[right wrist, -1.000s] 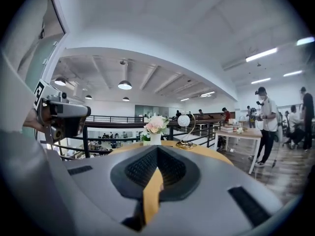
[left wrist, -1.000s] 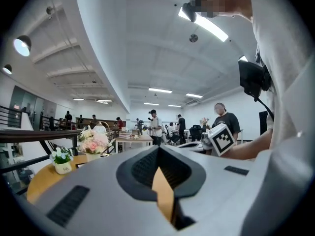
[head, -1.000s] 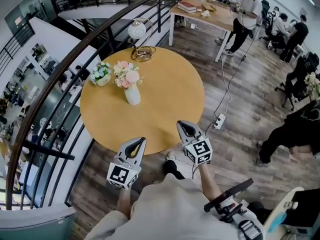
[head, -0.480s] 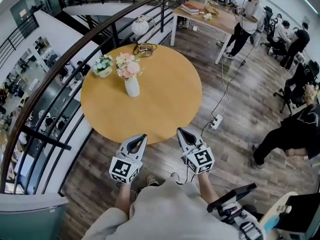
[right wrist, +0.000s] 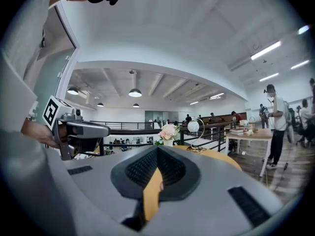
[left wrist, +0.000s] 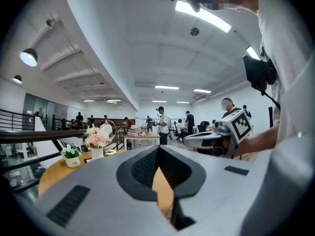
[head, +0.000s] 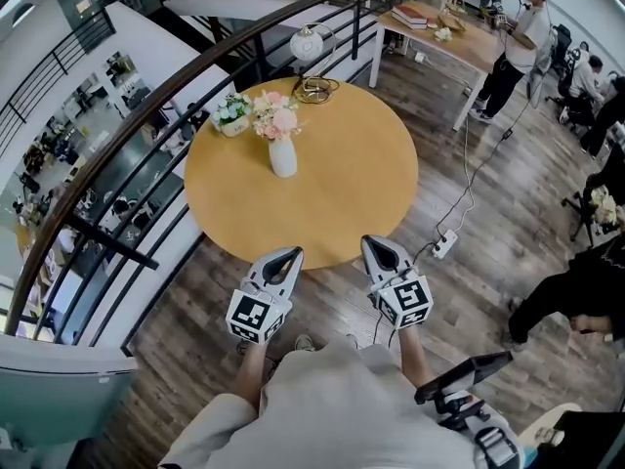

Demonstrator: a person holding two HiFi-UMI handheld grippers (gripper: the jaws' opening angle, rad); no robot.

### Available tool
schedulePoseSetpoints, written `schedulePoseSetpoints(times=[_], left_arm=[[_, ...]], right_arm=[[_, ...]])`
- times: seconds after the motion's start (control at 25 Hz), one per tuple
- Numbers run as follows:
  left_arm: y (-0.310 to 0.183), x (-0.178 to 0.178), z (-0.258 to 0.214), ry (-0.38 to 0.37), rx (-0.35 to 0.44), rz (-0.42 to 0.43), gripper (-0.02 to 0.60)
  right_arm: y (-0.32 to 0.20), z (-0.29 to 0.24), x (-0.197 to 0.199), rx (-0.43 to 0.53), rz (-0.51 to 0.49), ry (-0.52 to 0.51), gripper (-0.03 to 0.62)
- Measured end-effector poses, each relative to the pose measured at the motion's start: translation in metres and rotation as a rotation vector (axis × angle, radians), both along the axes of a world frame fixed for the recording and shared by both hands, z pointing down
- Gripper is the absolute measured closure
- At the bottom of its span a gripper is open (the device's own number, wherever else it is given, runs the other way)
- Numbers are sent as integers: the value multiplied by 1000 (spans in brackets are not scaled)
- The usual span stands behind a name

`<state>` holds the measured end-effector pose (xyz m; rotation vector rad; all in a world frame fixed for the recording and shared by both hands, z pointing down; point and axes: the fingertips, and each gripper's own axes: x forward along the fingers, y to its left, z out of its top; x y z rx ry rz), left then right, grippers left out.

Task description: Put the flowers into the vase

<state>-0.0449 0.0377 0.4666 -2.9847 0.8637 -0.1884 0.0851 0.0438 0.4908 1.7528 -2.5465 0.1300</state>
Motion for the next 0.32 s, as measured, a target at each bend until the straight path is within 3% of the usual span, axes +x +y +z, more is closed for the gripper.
schedulePoseSetpoints(times=[0.32], left_arm=[[1,-2,-7,12,-9,-28,575]], right_arm=[[-6,-13,-3,22,-28,0,586]])
